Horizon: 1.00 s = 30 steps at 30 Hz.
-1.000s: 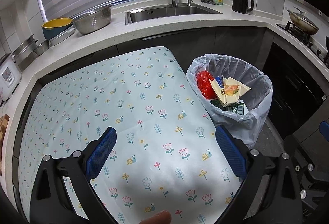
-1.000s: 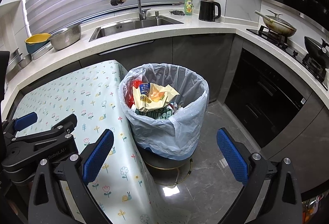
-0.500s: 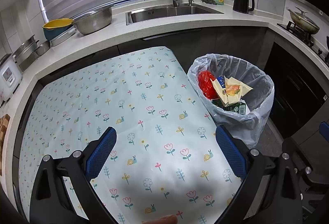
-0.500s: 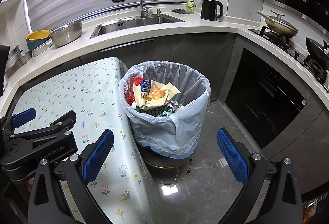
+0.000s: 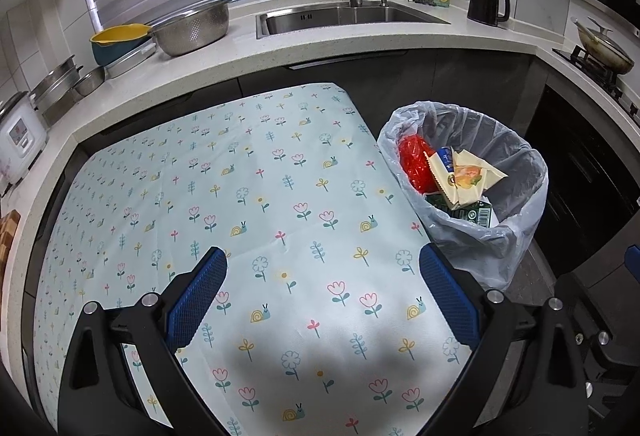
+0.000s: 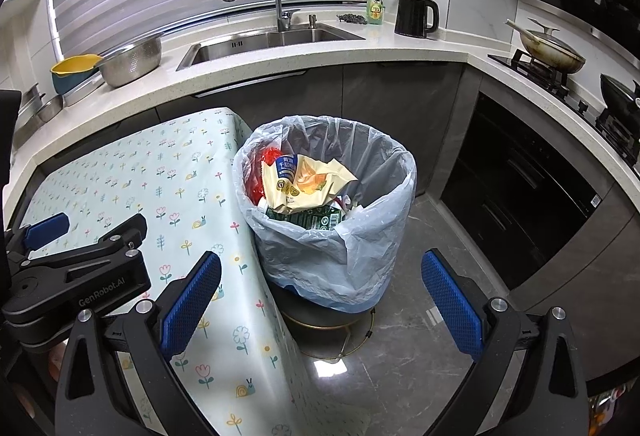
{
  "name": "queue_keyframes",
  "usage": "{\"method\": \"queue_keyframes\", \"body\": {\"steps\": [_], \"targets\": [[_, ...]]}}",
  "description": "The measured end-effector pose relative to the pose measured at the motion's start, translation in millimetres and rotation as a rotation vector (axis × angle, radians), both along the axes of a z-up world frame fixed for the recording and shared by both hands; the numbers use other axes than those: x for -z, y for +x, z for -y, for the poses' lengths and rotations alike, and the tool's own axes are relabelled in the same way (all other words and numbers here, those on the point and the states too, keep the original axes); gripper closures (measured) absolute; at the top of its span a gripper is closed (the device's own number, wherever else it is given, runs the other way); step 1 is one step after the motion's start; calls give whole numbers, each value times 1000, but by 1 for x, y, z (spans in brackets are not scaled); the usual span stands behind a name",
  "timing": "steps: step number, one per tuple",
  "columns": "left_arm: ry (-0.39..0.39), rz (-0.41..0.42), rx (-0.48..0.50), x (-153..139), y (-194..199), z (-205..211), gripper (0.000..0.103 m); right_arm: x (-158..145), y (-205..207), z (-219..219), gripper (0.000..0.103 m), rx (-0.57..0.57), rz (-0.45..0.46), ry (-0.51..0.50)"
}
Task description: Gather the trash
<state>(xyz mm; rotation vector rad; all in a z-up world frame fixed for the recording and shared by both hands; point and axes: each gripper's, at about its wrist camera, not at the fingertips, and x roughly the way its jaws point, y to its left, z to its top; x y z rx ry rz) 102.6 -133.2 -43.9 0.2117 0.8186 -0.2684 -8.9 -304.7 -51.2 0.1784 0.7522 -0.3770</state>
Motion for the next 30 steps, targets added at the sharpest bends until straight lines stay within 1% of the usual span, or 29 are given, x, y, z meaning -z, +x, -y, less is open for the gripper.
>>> {"method": "queue_keyframes", "body": {"steps": [12,30], "targets": [[9,-1,-12,3,3,-2,10,5,6,0,6,-14,-6,7],[15,3,-14,4,1,-2,10,3,7,-1,6,-21,3,6]]}}
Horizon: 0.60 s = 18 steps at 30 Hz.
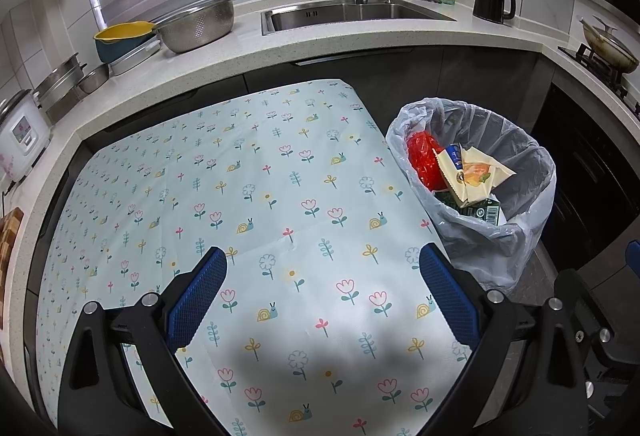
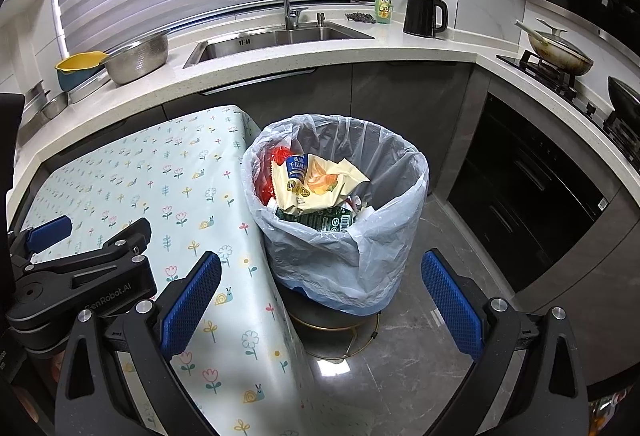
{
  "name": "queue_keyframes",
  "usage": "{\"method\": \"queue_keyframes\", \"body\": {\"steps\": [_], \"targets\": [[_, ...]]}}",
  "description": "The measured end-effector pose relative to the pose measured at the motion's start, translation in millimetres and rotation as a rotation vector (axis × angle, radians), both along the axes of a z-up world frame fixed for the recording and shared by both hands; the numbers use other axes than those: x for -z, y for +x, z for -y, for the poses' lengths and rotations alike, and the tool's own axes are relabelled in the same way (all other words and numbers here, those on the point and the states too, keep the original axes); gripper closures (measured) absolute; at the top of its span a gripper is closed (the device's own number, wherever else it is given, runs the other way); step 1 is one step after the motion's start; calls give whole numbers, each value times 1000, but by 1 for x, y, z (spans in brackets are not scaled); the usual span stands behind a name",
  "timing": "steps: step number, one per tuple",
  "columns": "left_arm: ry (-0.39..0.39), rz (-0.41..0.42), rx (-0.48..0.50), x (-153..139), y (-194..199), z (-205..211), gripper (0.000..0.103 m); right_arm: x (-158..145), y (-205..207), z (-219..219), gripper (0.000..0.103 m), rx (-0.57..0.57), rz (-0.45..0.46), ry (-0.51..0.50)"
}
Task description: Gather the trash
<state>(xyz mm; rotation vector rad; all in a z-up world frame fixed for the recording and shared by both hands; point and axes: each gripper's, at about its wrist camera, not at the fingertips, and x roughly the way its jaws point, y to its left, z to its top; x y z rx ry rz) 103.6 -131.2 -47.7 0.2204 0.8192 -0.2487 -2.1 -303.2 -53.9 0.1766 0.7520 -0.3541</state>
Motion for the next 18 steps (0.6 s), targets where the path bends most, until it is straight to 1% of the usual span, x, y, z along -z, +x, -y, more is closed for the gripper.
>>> {"method": "queue_keyframes", "body": {"steps": [9,18], "targets": [[6,11,-1,0,0,-2,10,0,1,0,6,-1,-1,3],[2,3,4,1,1,-3,10,1,2,0,6,-4,-3,3]]}}
